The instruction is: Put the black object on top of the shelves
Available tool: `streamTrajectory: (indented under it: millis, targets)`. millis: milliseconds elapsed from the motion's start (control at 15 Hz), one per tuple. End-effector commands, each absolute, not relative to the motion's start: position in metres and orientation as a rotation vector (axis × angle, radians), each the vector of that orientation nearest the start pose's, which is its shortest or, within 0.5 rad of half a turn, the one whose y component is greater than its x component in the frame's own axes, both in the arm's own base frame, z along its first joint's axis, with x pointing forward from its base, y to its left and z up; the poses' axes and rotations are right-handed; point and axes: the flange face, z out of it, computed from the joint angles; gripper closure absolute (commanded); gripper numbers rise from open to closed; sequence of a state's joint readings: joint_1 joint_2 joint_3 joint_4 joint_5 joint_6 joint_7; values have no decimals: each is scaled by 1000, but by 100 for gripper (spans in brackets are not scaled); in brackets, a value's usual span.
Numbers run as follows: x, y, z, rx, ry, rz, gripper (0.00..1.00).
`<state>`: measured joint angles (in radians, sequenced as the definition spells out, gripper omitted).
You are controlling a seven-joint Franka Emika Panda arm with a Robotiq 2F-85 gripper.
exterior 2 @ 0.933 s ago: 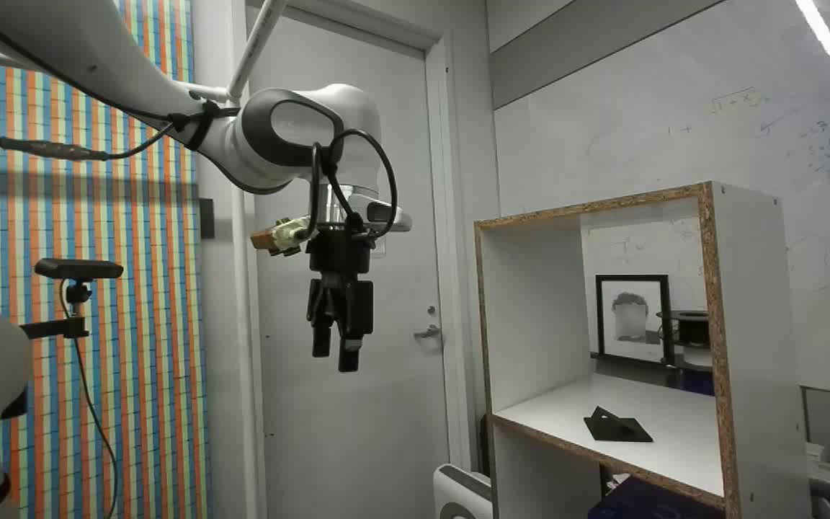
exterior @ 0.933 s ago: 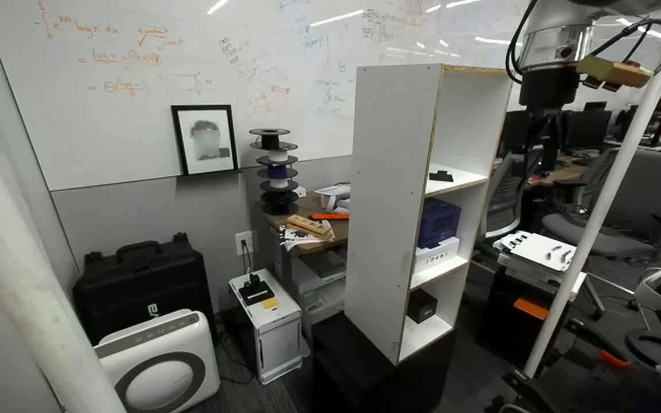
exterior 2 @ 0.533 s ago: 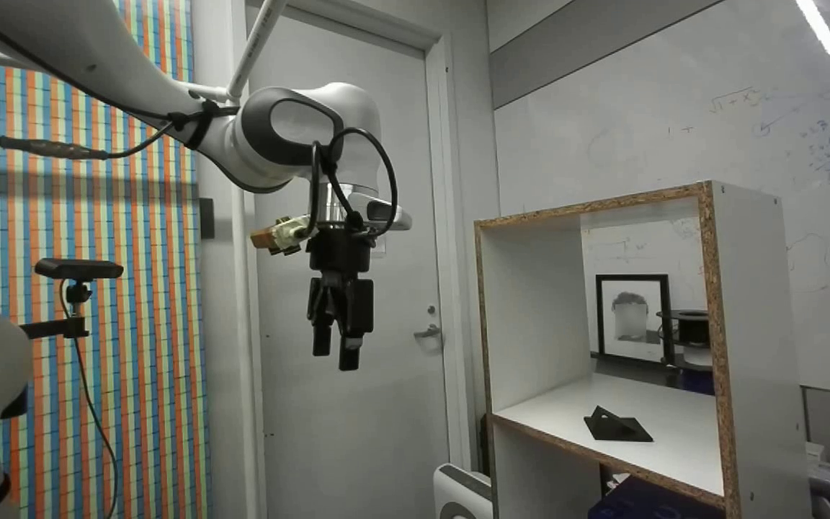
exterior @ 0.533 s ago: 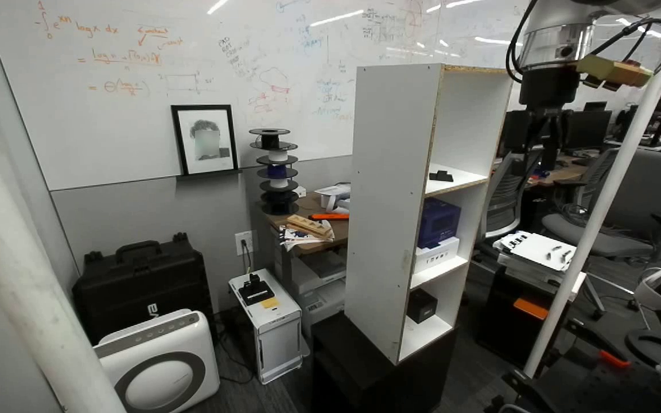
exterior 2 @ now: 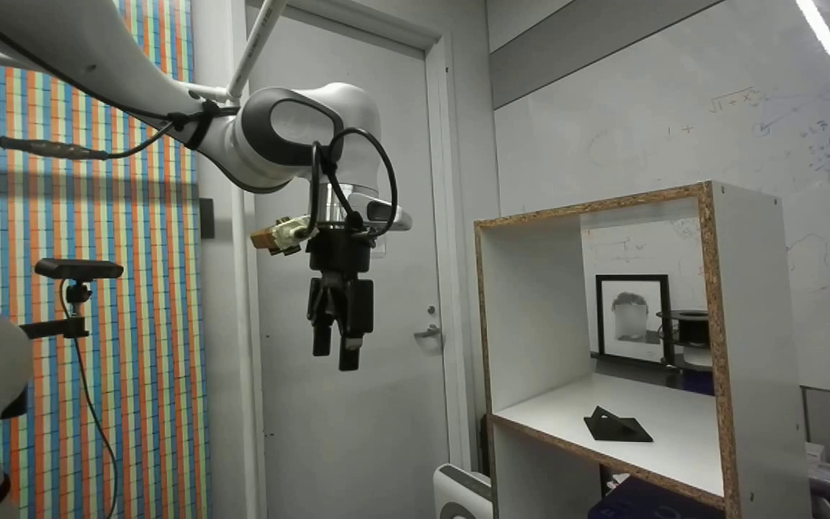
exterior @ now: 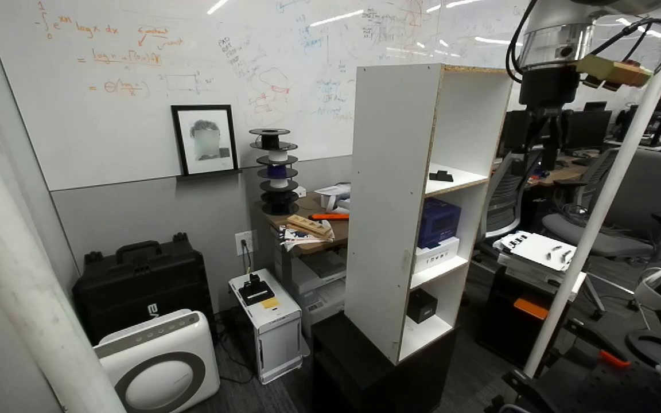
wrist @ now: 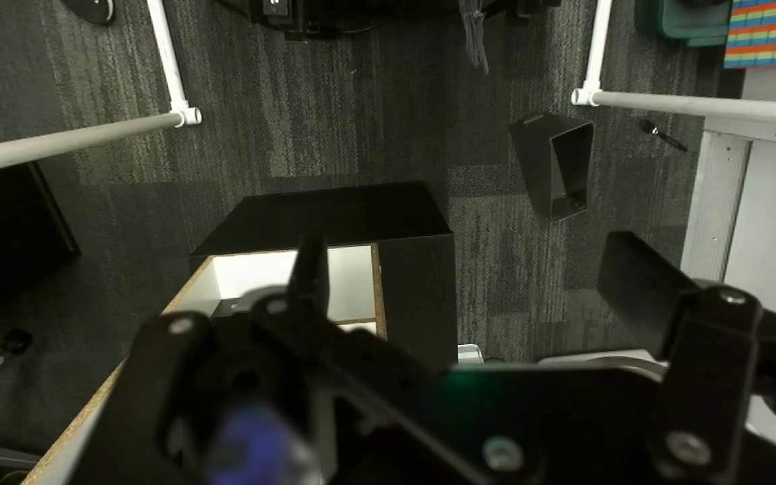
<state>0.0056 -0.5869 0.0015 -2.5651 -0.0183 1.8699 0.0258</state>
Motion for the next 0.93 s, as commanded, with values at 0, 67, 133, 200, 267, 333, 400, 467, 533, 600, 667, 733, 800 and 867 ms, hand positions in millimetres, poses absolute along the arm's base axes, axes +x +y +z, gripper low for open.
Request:
streamTrajectory:
  millis: [0,67,133,200,267,333,400,467,533,600,667,733,800,867]
  targets:
    - [356,0,450,-3176,1,157,0]
    - [357,-4,451,-3191,-15,134,0]
    - [358,-10,453,-3193,-34,111,0]
    - [360,-17,455,-3187,-61,90,0]
    - [361,-23,456,-3193,-90,56,0]
    - [362,-31,456,-3201,-118,16,0]
    - [364,-39,457,-3209,-141,-31,0]
    - [367,-49,457,-3217,-168,-85,0]
    - [374,-61,456,-3236,-110,-188,0]
    - [382,-73,455,-3245,-32,-284,0]
    - [390,-85,451,-3223,51,-360,0]
    - [400,-96,445,-3204,126,-431,0]
    - [408,-104,440,-3191,184,-510,0]
    - [419,-111,434,-3172,249,-582,0]
